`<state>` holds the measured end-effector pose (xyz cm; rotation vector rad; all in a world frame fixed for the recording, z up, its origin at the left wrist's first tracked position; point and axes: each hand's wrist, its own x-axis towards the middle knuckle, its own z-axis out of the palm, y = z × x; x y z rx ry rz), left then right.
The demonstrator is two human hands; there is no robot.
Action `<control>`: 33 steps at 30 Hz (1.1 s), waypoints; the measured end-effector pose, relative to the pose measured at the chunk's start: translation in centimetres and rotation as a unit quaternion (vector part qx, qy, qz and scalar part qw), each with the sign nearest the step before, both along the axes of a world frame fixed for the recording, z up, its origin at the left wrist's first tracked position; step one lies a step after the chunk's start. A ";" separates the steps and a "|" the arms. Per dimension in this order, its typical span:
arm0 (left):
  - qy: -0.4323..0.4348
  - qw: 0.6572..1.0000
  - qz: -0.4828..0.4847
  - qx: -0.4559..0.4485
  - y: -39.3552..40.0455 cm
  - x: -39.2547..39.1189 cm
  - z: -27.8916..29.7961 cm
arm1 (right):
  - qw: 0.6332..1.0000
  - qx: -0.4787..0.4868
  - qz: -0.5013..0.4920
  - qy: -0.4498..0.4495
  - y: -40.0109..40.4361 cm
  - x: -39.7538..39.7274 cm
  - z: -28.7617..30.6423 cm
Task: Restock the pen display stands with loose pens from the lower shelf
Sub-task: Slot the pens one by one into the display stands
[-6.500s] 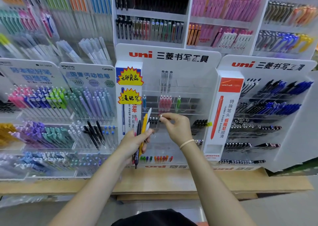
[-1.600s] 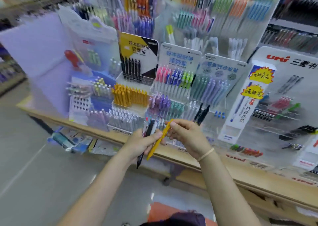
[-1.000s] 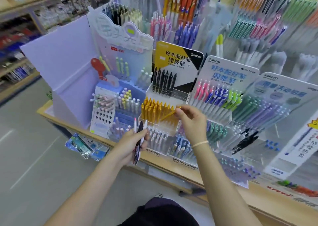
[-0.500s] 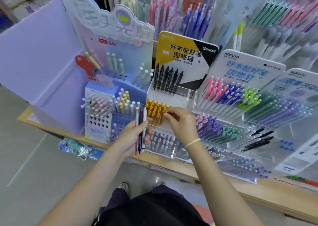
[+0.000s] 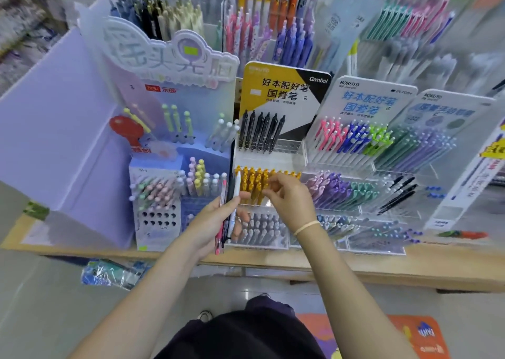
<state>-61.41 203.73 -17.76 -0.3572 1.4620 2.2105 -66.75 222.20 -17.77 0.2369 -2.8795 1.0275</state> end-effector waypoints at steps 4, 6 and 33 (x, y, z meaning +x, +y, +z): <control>0.017 0.996 -0.087 -0.009 -0.4 0.3 0.3 | 0.979 -0.194 -0.034 -0.050 -1.3 2.4 3.4; 0.005 0.992 -0.125 -0.002 -0.2 0.4 0.5 | 0.957 -0.257 -0.011 -0.134 -1.6 3.4 4.6; 0.099 0.988 -0.121 0.002 16.9 4.6 3.0 | 0.896 -0.397 -0.137 -0.143 14.6 15.7 5.2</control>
